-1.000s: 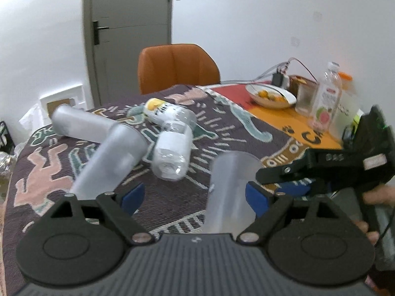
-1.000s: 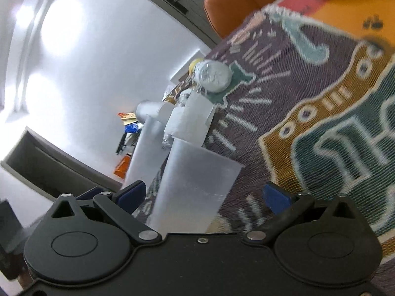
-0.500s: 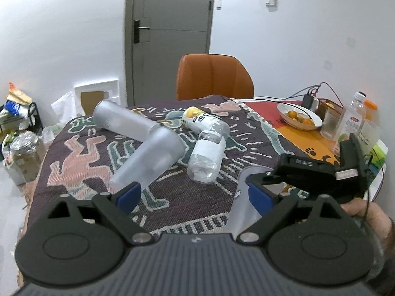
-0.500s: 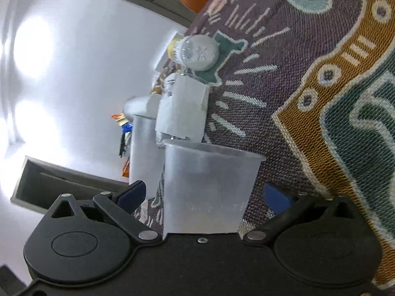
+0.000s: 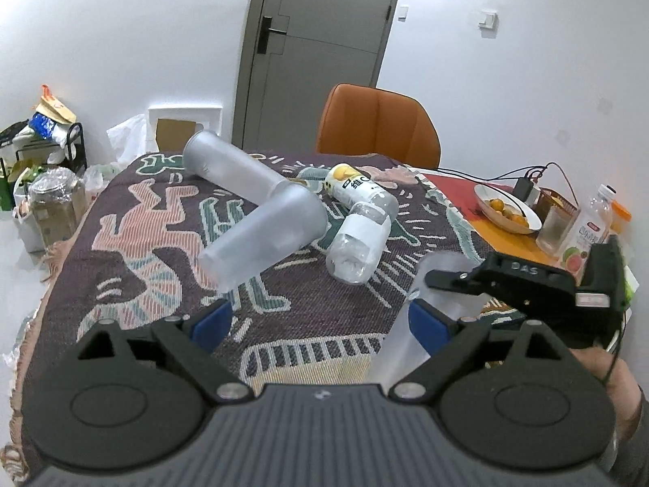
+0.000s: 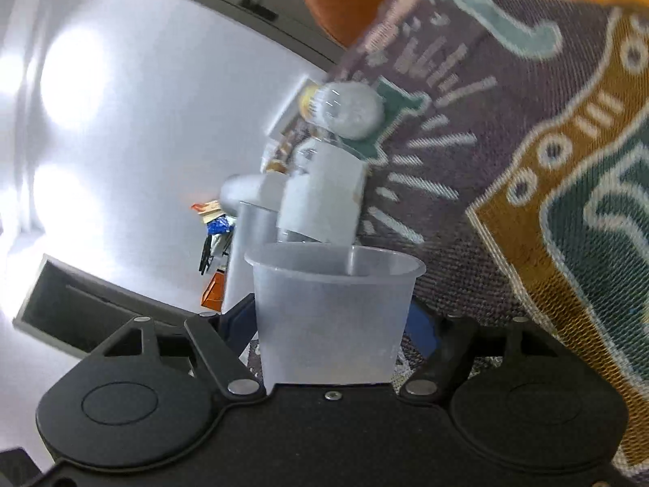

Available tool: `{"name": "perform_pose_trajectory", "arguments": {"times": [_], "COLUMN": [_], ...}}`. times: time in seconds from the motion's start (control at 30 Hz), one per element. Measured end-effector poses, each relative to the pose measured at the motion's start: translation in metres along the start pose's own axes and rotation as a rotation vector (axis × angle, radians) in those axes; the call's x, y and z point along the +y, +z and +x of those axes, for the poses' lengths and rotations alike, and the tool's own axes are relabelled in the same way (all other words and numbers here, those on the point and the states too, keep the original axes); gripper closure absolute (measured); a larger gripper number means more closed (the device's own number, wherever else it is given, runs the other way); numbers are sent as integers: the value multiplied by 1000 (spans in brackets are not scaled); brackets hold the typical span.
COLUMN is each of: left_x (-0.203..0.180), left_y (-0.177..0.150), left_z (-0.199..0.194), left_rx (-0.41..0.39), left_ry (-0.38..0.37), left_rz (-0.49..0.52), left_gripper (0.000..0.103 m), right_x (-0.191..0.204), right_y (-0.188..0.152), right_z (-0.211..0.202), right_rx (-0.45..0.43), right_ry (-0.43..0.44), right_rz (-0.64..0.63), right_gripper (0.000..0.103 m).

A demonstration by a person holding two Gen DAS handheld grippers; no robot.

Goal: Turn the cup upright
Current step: 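Rotate the cup rim-up with the right gripper and lower it onto the cloth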

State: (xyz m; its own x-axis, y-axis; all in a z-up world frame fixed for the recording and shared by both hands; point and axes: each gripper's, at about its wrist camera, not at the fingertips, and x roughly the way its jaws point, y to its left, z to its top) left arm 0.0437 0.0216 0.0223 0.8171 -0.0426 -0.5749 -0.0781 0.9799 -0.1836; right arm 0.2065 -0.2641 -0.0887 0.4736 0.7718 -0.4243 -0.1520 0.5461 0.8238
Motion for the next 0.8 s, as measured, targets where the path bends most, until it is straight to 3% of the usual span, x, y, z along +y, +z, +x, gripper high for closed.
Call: {"name": "perform_pose_trajectory", "arguments": {"times": [0.47, 0.8], "left_x": [21, 49], "left_y": [-13, -29], "left_z": [6, 13], "left_rx": [-18, -9], "left_ry": [12, 21], "left_rz": [-80, -164], "left_gripper": [10, 10], "right_x": [76, 117], "right_y": [-30, -68], "right_z": [-24, -12], "right_rx": [-271, -339], "right_ry": [-174, -234], "right_rz": [-539, -849], "right_gripper": [31, 31]}}
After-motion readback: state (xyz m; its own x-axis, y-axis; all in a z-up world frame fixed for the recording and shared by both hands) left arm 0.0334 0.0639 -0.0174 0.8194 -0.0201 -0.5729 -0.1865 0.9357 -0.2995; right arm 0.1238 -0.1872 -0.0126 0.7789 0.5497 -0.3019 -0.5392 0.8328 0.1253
